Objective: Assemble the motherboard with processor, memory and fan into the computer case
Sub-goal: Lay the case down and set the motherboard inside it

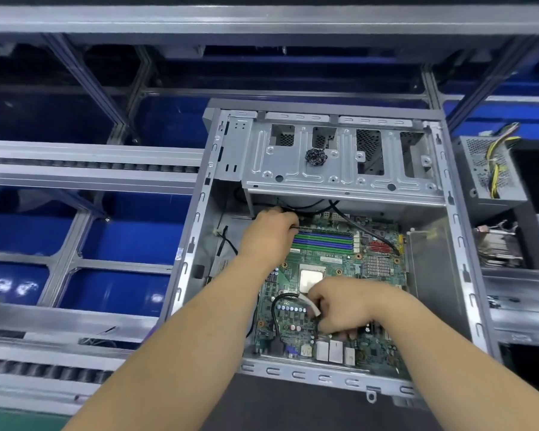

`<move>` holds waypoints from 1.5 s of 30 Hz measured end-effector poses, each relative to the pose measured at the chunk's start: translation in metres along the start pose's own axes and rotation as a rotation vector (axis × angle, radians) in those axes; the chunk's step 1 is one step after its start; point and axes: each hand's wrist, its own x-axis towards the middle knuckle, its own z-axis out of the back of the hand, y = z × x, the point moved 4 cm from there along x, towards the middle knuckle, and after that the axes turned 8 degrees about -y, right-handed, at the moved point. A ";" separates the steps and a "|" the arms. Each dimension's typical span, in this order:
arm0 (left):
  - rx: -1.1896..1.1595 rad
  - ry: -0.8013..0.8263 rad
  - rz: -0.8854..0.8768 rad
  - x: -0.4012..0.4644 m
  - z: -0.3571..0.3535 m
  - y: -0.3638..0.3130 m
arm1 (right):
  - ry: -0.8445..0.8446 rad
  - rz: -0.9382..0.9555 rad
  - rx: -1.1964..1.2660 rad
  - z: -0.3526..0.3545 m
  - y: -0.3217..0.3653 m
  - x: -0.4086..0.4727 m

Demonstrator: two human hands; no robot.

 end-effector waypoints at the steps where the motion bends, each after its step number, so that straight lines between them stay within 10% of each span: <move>1: -0.003 -0.009 0.005 0.000 0.000 0.001 | 0.018 0.005 0.031 -0.002 0.001 0.000; 25: 0.134 0.144 -0.098 -0.001 0.042 -0.008 | -0.217 0.152 0.110 0.007 0.041 -0.004; 32: 0.154 0.043 -0.011 -0.025 0.027 -0.002 | -0.343 0.163 -0.230 -0.007 0.056 0.001; 45: 0.261 -0.001 -0.027 -0.008 0.018 0.005 | -0.278 0.060 0.237 -0.015 0.030 0.018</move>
